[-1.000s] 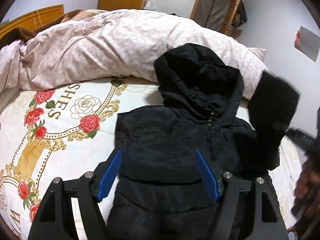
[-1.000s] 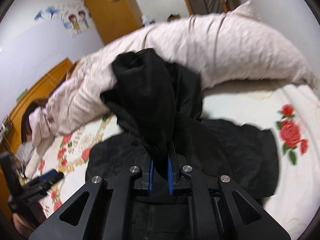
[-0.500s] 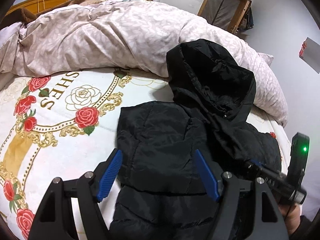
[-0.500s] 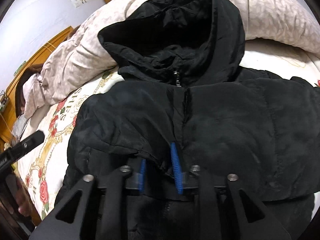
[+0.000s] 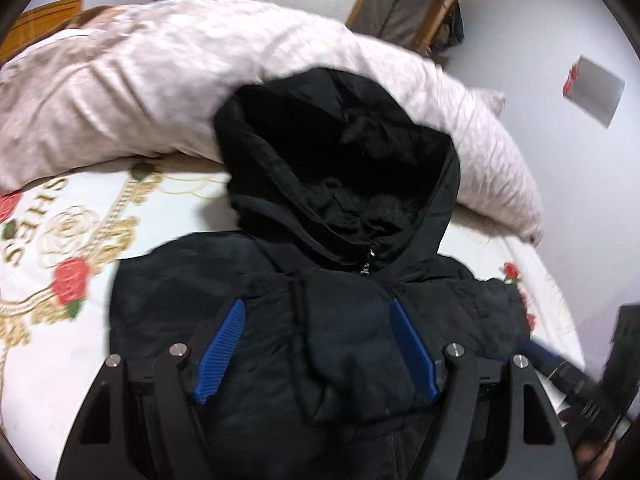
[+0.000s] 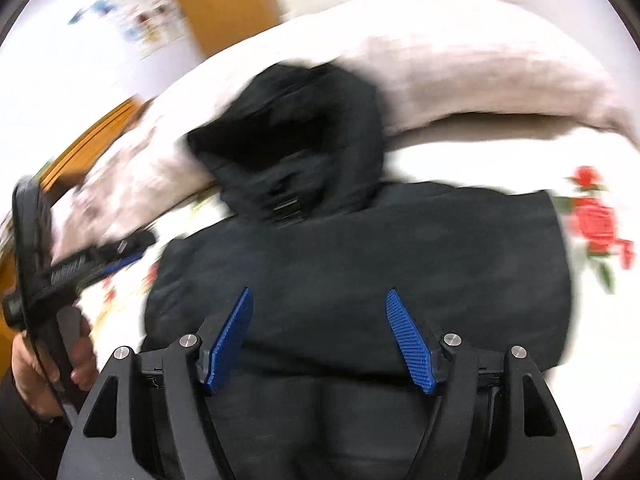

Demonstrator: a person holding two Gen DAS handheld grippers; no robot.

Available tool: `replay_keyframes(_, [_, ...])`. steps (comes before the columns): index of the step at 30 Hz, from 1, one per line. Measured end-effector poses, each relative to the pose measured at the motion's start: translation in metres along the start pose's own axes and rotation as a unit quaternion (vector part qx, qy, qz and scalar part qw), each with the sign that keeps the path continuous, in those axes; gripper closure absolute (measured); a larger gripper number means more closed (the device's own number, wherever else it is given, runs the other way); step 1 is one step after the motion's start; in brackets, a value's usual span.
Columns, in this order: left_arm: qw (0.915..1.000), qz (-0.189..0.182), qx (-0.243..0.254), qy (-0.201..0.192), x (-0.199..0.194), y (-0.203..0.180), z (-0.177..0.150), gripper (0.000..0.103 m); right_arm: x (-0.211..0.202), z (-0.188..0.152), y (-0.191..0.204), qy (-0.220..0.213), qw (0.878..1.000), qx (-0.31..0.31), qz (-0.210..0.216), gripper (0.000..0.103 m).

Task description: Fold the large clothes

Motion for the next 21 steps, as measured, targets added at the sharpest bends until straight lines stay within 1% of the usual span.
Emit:
replay_keyframes(1, [1.0, -0.001, 0.005, 0.007, 0.011, -0.006, -0.001, 0.039, -0.002, 0.003, -0.013, -0.004, 1.0, 0.011, -0.012, 0.034])
replay_keyframes(2, [0.9998, -0.005, 0.01, 0.017, 0.023, -0.01, -0.003, 0.061, -0.005, 0.006, -0.035, -0.013, 0.999, 0.026, -0.031, 0.034])
replay_keyframes(3, [0.9994, -0.003, 0.013, 0.033, 0.035, -0.011, -0.008, 0.074, -0.004, 0.008, -0.046, -0.015, 0.998, 0.032, -0.045, 0.034])
replay_keyframes(4, [0.9987, 0.008, 0.013, 0.049, 0.046, -0.01, -0.016, 0.079, -0.001, 0.009, -0.057, -0.014, 0.997, 0.039, -0.058, 0.034])
replay_keyframes(6, [0.9984, 0.016, 0.004, 0.054, 0.057, -0.001, -0.033, 0.079, 0.015, 0.008, -0.076, -0.007, 0.996, 0.045, -0.07, 0.034])
replay_keyframes(7, [0.9982, 0.019, -0.001, 0.057, 0.059, 0.004, -0.041, 0.08, 0.025, 0.006, -0.079, 0.0, 0.996, 0.041, -0.079, 0.034])
replay_keyframes(9, [0.9981, 0.029, -0.008, 0.054, 0.059, 0.01, -0.055, 0.083, 0.048, 0.0, -0.085, 0.022, 0.996, 0.033, -0.082, 0.034])
replay_keyframes(10, [0.9982, 0.035, -0.003, 0.048, 0.058, 0.009, -0.059, 0.084, 0.058, -0.006, -0.089, 0.033, 0.996, 0.032, -0.081, 0.034])
replay_keyframes(12, [0.9976, 0.054, 0.014, 0.041, 0.057, 0.003, -0.064, 0.084, 0.07, -0.013, -0.09, 0.033, 0.995, 0.02, -0.089, 0.033])
replay_keyframes(15, [0.9962, 0.07, 0.023, 0.046, 0.06, -0.004, -0.063, 0.084, 0.069, -0.012, -0.09, 0.038, 0.995, 0.018, -0.091, 0.033])
replay_keyframes(18, [0.9947, 0.079, 0.021, 0.062, 0.052, -0.006, -0.056, 0.085, 0.055, 0.0, -0.094, 0.06, 0.994, 0.02, -0.094, 0.033])
replay_keyframes(19, [0.9942, 0.082, 0.017, 0.067, 0.045, -0.005, -0.051, 0.085, 0.045, 0.004, -0.092, 0.058, 0.993, 0.014, -0.101, 0.033])
replay_keyframes(21, [0.9957, 0.073, 0.003, 0.057, 0.028, -0.002, -0.041, 0.085, 0.019, 0.012, -0.083, 0.026, 0.994, -0.004, -0.11, 0.034])
Point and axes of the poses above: each gripper's, at about its wrist camera, not at the fingertips, and x roughly the way its jaws point, y to its left, z to its top, the point moved 1 cm from there along x, roughly the way its jaws point, and after that the axes turned 9 degrees about z, right-handed, at the moved point
